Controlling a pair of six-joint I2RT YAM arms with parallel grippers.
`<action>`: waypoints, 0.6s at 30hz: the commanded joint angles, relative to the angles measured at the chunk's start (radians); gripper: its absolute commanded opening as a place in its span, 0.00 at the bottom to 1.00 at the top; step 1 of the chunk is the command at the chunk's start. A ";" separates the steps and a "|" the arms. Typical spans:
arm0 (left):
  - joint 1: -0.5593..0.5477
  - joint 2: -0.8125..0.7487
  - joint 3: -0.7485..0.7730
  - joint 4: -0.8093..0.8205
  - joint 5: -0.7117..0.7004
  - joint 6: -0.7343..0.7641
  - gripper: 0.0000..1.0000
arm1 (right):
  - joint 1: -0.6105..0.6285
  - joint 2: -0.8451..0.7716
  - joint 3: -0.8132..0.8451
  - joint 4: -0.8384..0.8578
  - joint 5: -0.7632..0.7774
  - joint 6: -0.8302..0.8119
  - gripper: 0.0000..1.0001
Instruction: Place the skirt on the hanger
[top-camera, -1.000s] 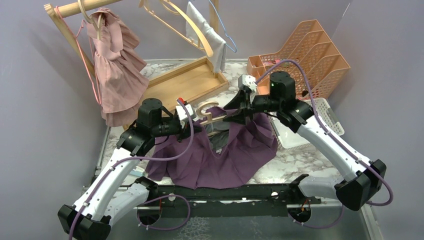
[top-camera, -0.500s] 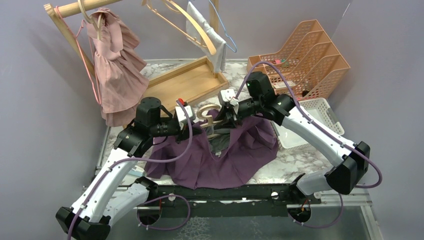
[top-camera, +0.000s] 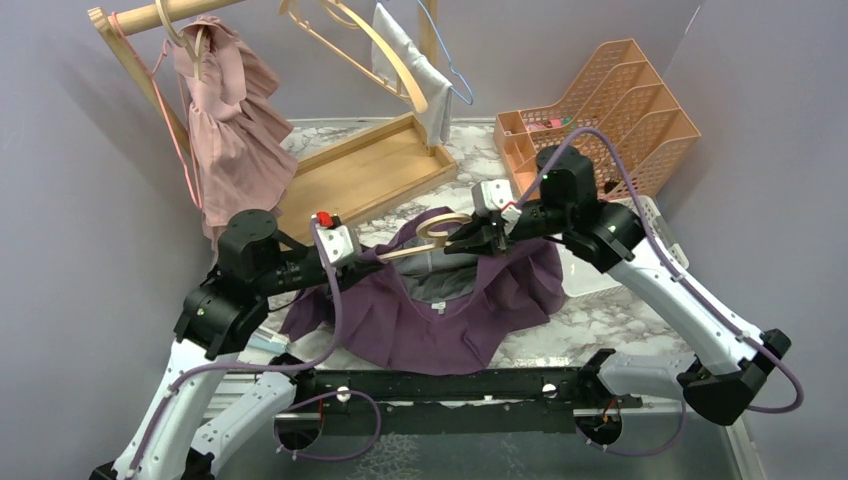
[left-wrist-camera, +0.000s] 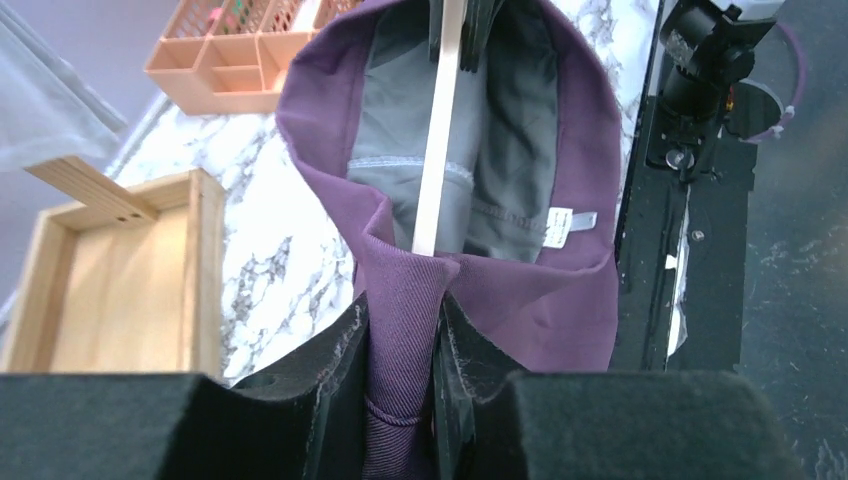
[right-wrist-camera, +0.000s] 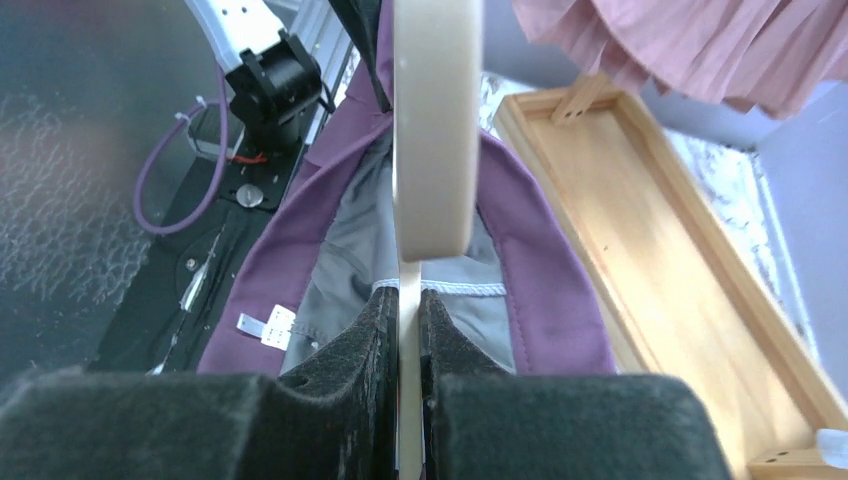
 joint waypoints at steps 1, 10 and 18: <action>0.009 -0.027 0.082 -0.132 -0.101 0.040 0.26 | 0.002 -0.060 0.088 0.003 -0.023 0.031 0.01; 0.009 0.082 0.254 -0.128 -0.005 0.018 0.59 | 0.002 0.016 0.193 -0.068 -0.051 0.019 0.01; 0.009 0.180 0.391 -0.095 0.013 -0.002 0.66 | 0.002 0.065 0.224 -0.072 -0.054 0.023 0.01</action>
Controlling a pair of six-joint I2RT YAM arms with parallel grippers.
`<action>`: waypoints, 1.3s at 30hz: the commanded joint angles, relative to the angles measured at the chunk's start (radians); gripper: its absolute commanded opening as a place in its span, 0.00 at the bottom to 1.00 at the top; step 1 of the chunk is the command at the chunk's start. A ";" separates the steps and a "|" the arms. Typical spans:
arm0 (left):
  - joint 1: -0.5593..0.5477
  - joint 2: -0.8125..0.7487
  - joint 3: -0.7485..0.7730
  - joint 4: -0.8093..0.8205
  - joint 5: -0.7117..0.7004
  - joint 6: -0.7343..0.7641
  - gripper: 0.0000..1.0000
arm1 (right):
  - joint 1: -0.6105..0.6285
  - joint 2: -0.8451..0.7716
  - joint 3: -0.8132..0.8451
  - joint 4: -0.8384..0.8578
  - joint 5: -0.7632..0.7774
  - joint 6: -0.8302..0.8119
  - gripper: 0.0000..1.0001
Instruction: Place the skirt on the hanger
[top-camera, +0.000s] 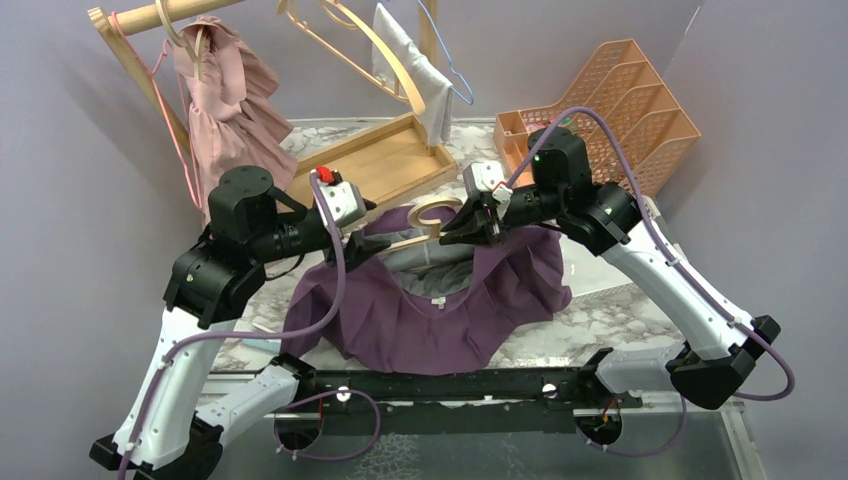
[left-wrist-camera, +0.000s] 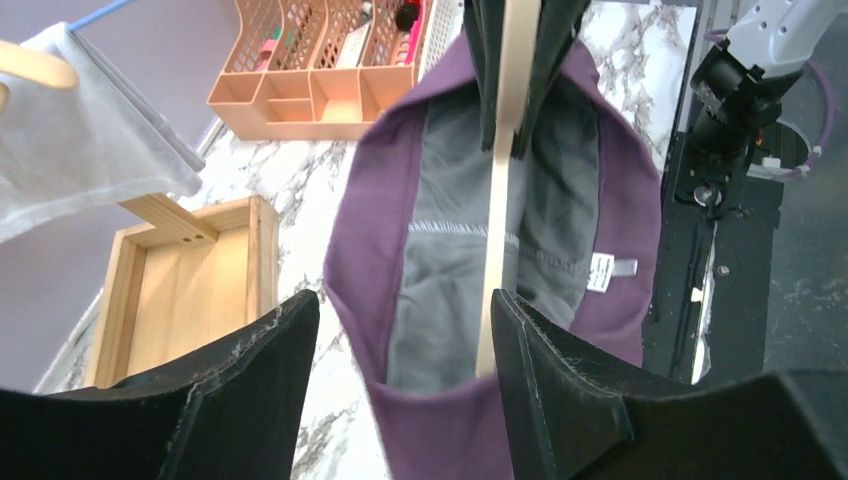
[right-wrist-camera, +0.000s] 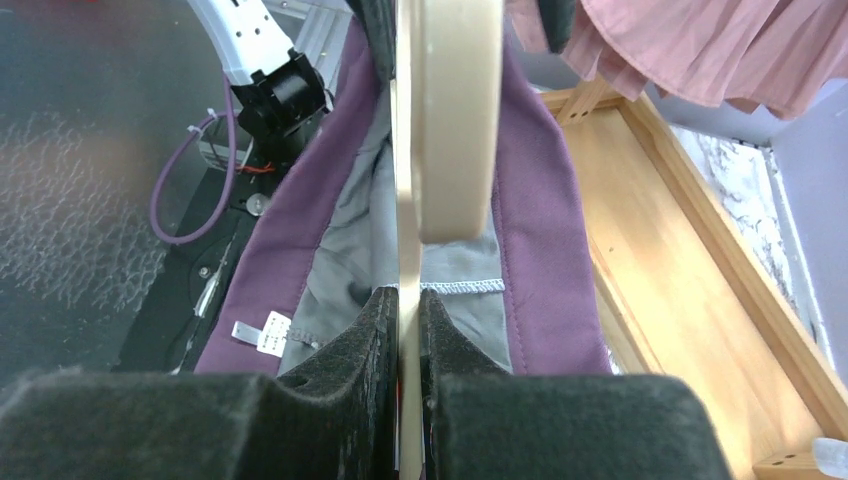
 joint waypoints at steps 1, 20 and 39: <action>0.005 0.036 0.081 0.040 0.062 -0.031 0.65 | 0.002 0.008 0.059 0.042 -0.046 0.012 0.01; 0.006 0.035 -0.091 -0.029 0.144 -0.016 0.35 | 0.002 0.047 0.095 0.077 -0.113 0.031 0.01; 0.005 0.058 -0.025 -0.115 0.054 0.165 0.00 | 0.002 -0.013 -0.036 0.026 -0.055 -0.012 0.22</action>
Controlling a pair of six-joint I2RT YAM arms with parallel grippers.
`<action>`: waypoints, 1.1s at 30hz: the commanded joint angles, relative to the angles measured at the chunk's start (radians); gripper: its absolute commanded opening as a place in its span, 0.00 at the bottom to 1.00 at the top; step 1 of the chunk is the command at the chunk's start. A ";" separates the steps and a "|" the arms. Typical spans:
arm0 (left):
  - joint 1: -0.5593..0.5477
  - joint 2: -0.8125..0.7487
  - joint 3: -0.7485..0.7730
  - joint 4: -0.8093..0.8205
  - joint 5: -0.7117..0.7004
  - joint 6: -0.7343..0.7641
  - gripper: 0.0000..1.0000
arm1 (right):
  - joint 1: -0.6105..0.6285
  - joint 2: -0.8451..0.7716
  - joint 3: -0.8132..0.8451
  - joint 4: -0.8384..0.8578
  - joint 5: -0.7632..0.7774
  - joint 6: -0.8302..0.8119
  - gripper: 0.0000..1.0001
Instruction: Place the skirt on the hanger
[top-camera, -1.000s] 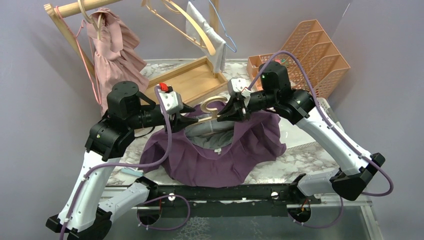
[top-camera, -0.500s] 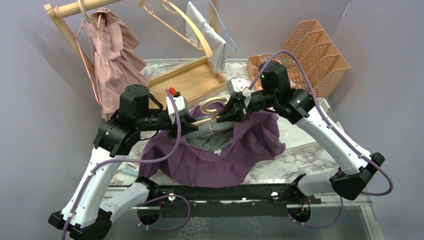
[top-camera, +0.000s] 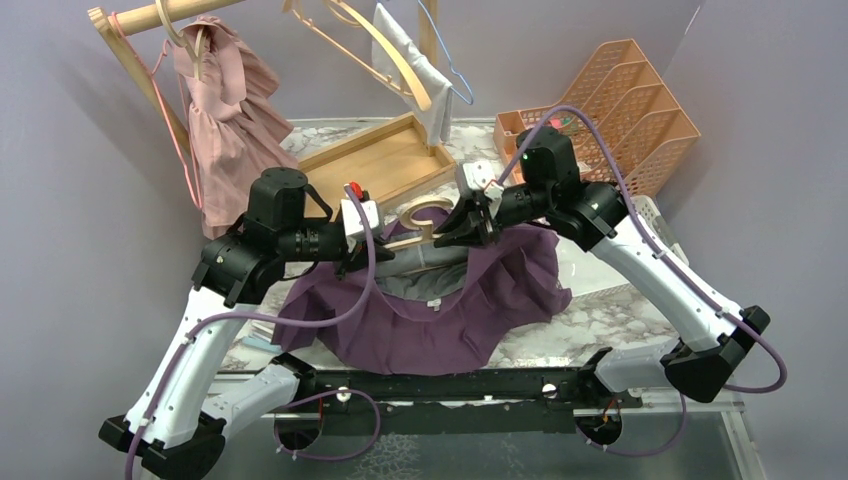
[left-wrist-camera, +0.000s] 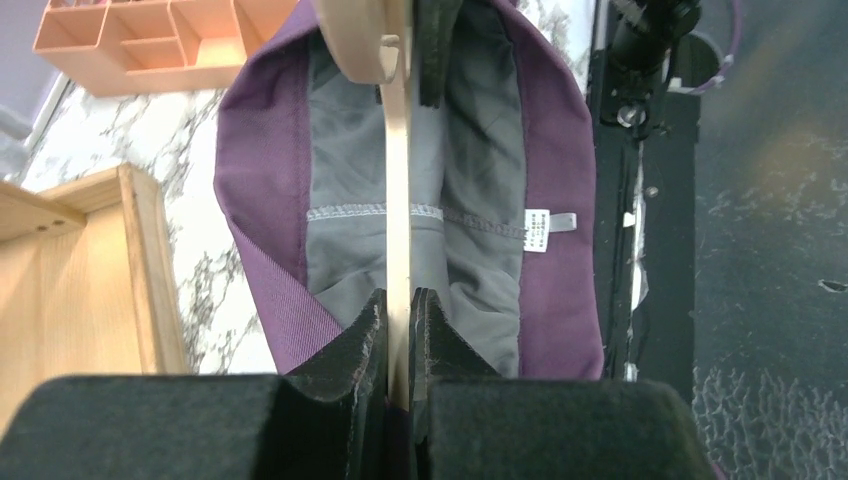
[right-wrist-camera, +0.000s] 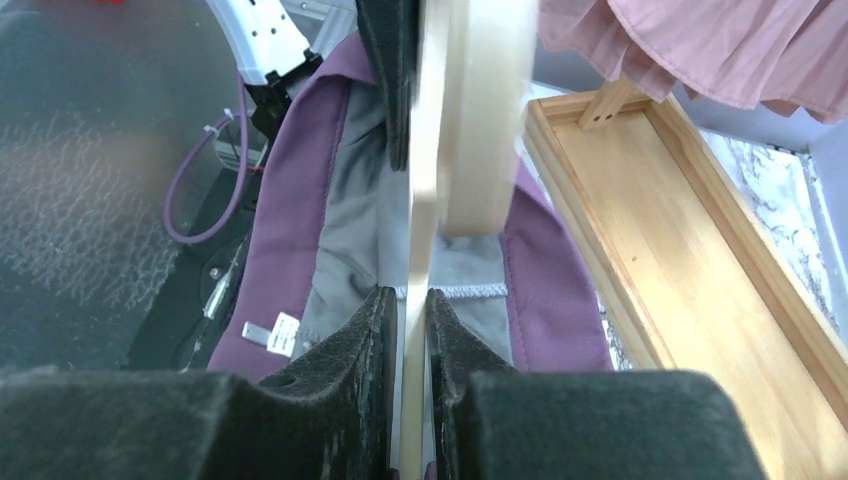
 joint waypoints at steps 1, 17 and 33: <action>0.005 -0.019 0.051 -0.025 -0.084 0.055 0.00 | 0.004 -0.078 -0.066 0.003 0.012 -0.025 0.28; 0.005 -0.110 -0.017 0.068 -0.341 -0.070 0.00 | 0.004 -0.179 -0.191 0.072 0.379 0.107 0.52; 0.005 -0.148 -0.029 0.215 -0.953 -0.310 0.00 | 0.004 -0.321 -0.330 0.563 0.490 0.430 0.58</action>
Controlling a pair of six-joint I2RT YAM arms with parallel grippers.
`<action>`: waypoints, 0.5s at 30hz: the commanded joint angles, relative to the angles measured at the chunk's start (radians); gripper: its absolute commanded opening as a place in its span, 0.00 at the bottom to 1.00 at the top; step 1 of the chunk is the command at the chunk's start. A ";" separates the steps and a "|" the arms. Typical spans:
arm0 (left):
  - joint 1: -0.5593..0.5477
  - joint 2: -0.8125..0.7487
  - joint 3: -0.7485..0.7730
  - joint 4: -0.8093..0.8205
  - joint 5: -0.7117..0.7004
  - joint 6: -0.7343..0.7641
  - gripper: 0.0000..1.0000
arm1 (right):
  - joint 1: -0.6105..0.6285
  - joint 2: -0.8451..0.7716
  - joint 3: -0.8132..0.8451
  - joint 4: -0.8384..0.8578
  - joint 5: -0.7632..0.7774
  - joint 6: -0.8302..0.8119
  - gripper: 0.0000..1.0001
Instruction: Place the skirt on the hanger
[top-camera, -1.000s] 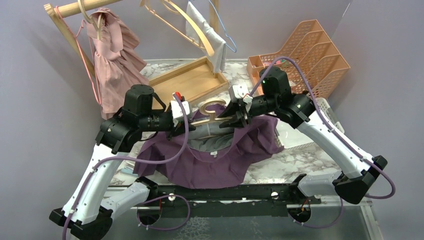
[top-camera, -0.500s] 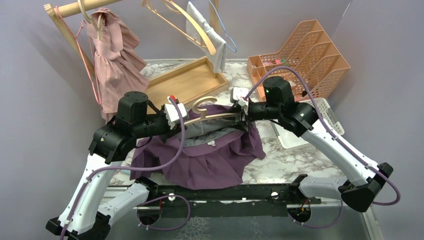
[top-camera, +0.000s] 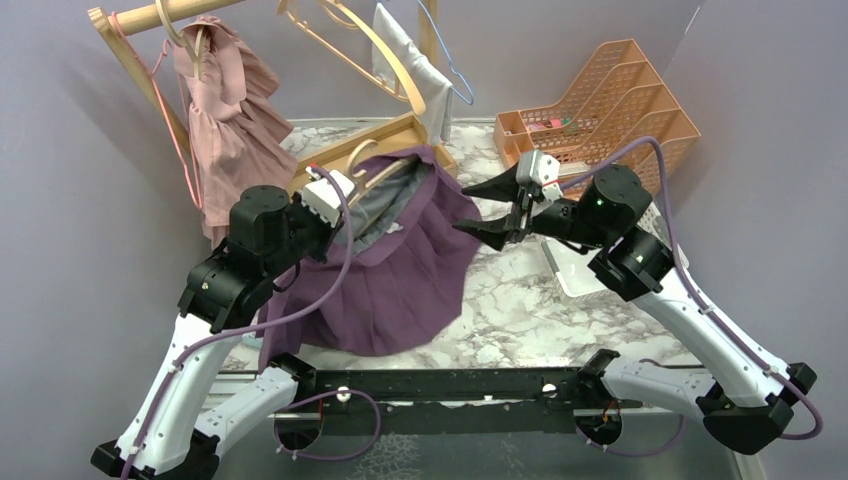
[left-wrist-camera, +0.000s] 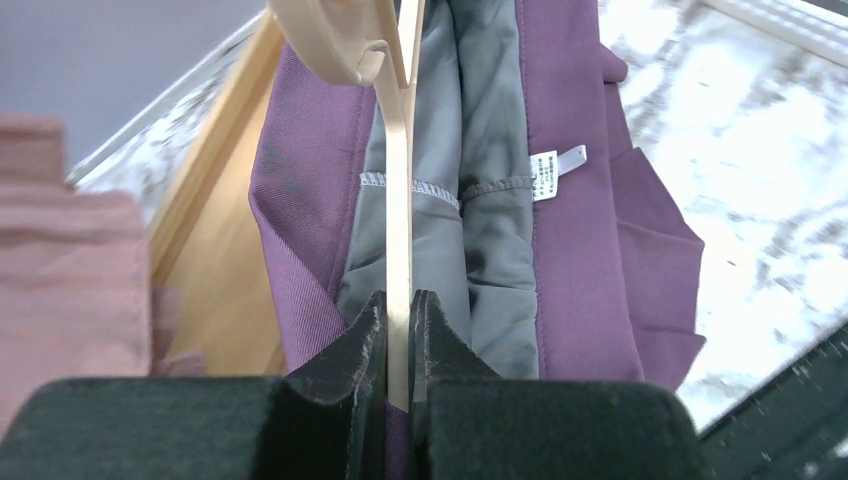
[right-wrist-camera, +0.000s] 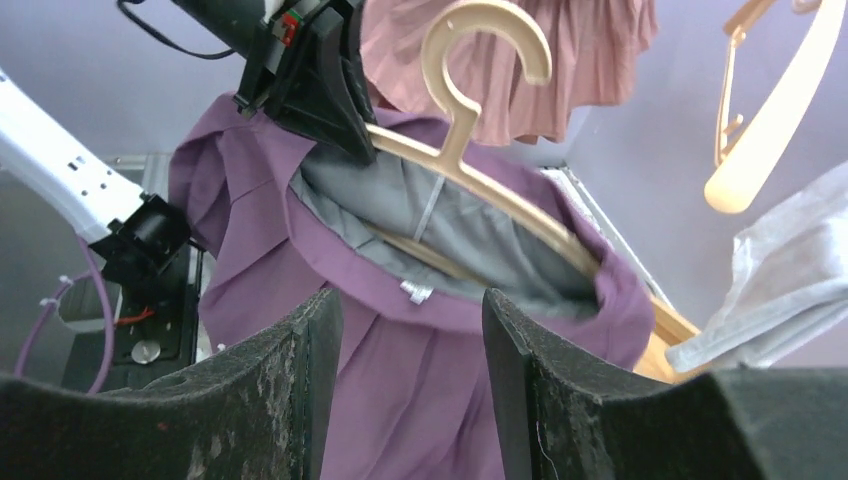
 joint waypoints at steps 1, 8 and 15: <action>0.004 -0.027 0.052 0.156 -0.330 -0.081 0.00 | 0.002 -0.001 -0.040 0.086 0.128 0.113 0.58; 0.004 -0.042 0.069 0.206 -0.498 -0.093 0.00 | 0.002 0.016 -0.066 0.097 0.195 0.201 0.58; 0.005 -0.015 0.136 0.258 -0.637 -0.139 0.00 | 0.002 0.190 0.091 -0.020 0.255 0.456 0.56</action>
